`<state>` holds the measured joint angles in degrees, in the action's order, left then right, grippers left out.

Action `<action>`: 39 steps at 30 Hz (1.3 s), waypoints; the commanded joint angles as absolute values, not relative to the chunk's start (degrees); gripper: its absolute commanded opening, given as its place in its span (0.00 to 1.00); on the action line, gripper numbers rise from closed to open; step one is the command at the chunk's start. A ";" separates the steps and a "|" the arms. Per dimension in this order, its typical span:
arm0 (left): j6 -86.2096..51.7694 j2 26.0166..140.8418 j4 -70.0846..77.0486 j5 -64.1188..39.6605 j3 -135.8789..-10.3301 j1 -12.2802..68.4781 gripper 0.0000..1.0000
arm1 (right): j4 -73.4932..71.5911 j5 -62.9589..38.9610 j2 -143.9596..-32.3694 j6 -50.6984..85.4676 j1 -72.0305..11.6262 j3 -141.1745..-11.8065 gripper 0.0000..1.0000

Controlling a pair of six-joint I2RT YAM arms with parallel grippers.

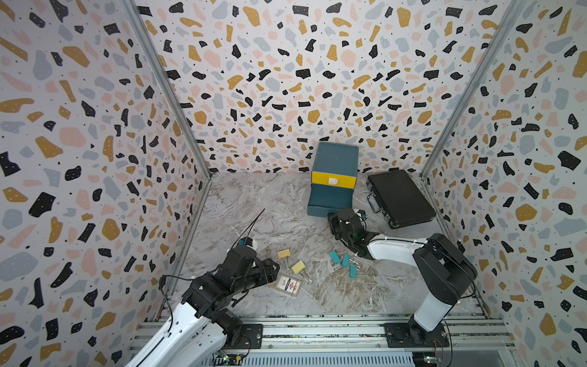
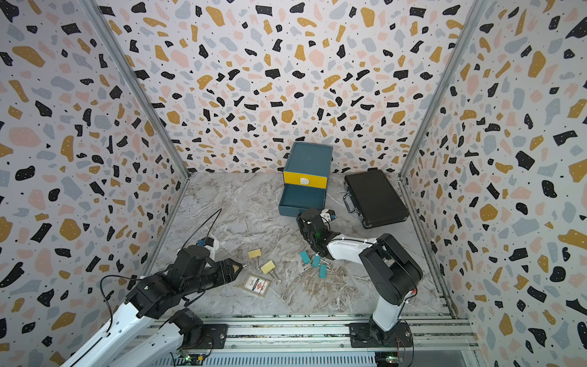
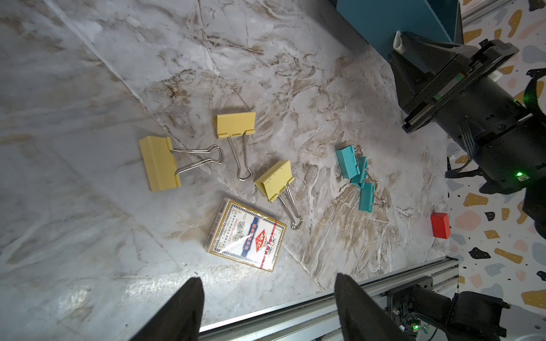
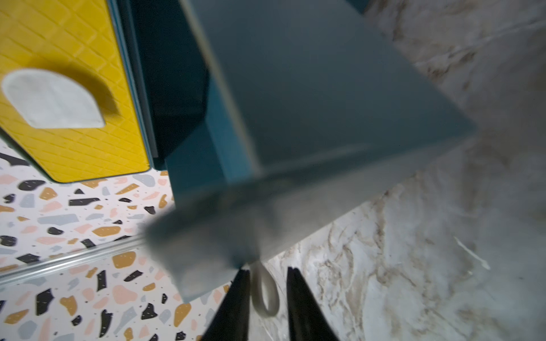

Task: Put the binder clips in the drawer according to color
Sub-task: Open the drawer in the storage box, then pick up the binder clip at the center of the board.

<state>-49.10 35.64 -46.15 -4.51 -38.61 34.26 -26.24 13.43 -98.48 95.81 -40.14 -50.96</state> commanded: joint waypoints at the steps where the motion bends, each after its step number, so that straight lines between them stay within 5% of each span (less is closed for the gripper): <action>1: -48.51 37.09 -45.07 -5.60 -39.28 34.45 0.74 | -21.31 14.54 -94.82 93.26 -40.43 -52.00 0.39; 8: -53.39 42.98 -47.54 -1.61 -41.83 38.61 0.74 | -11.60 13.47 -90.89 86.14 -40.43 -54.96 0.64; 20: -67.31 60.48 -43.50 7.78 -47.71 48.63 0.77 | 24.27 12.30 -79.37 50.22 -41.04 -62.82 0.80; 25: -70.43 70.34 -43.75 9.48 -52.85 50.26 0.83 | 31.02 9.57 -75.28 37.55 -41.04 -60.28 0.79; 31: -75.30 77.46 -42.22 8.71 -54.51 50.45 0.85 | 23.05 -0.62 -62.02 25.01 -41.04 -48.71 0.71; 39: -80.82 84.72 -41.47 8.30 -56.34 51.74 0.87 | 26.65 -5.52 -52.92 22.49 -41.04 -44.56 0.64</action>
